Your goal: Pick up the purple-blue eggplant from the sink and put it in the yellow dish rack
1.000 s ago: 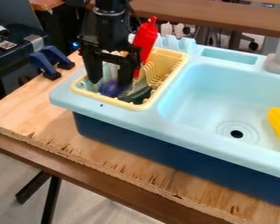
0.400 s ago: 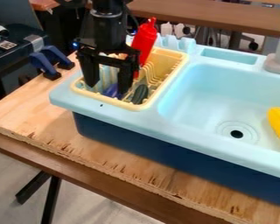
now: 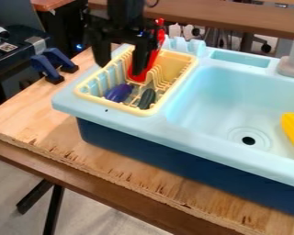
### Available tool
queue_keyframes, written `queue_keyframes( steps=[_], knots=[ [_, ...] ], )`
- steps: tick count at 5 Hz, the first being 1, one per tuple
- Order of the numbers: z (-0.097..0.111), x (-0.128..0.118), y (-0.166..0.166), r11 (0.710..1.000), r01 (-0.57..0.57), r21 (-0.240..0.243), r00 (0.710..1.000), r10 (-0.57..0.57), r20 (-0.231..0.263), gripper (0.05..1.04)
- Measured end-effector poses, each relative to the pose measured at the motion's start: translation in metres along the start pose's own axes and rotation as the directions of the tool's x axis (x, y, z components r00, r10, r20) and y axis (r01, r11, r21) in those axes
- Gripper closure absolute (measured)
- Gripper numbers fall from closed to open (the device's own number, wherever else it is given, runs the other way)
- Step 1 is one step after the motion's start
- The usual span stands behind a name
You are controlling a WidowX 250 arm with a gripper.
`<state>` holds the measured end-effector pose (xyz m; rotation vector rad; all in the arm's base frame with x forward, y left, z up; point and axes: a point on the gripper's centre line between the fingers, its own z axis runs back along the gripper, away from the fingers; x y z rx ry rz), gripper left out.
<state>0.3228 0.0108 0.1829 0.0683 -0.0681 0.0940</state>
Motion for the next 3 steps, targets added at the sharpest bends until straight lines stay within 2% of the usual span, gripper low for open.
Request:
queue_keyframes(
  steps=[1, 2, 3],
  knots=[
    [0.013, 0.000, -0.033, 0.997, 0.072, 0.009, 0.996, -0.073, 0.042, 0.081],
    [0.003, 0.017, -0.083, 0.978, 0.202, -0.050, 0.979, -0.201, 0.014, 0.081],
    [-0.003, 0.028, -0.125, 0.948, 0.290, -0.134, 0.954, -0.274, 0.126, 0.081]
  ],
)
